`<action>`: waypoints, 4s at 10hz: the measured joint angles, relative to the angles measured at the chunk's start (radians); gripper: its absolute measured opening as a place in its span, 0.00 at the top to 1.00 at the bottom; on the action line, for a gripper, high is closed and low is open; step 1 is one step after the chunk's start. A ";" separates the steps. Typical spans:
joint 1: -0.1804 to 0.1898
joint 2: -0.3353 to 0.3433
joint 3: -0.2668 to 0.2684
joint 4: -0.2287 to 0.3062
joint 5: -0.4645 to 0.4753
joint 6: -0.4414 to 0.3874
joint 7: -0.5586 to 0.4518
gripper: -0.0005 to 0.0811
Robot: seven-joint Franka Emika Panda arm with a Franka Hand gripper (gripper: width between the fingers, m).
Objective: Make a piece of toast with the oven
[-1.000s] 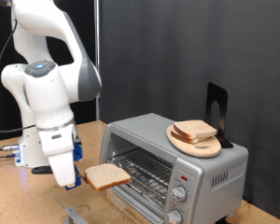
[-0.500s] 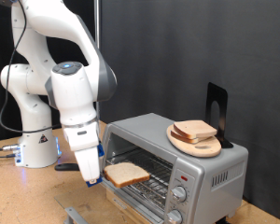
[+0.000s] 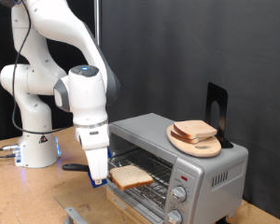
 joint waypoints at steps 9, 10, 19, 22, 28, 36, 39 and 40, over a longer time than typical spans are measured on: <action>-0.051 0.004 -0.044 -0.027 0.033 0.007 -0.183 0.51; -0.051 0.003 -0.044 -0.027 0.050 0.007 -0.196 0.51; -0.022 -0.114 0.051 -0.037 0.465 0.075 -0.529 0.51; -0.021 -0.138 0.086 -0.070 0.315 0.129 -0.422 0.51; 0.081 -0.145 0.105 -0.120 0.518 0.306 -0.864 0.51; -0.103 -0.191 0.251 -0.124 -0.039 0.230 -0.301 0.51; -0.134 -0.201 0.273 -0.122 -0.104 0.202 -0.209 0.51; -0.135 -0.201 0.272 -0.122 -0.104 0.202 -0.206 0.51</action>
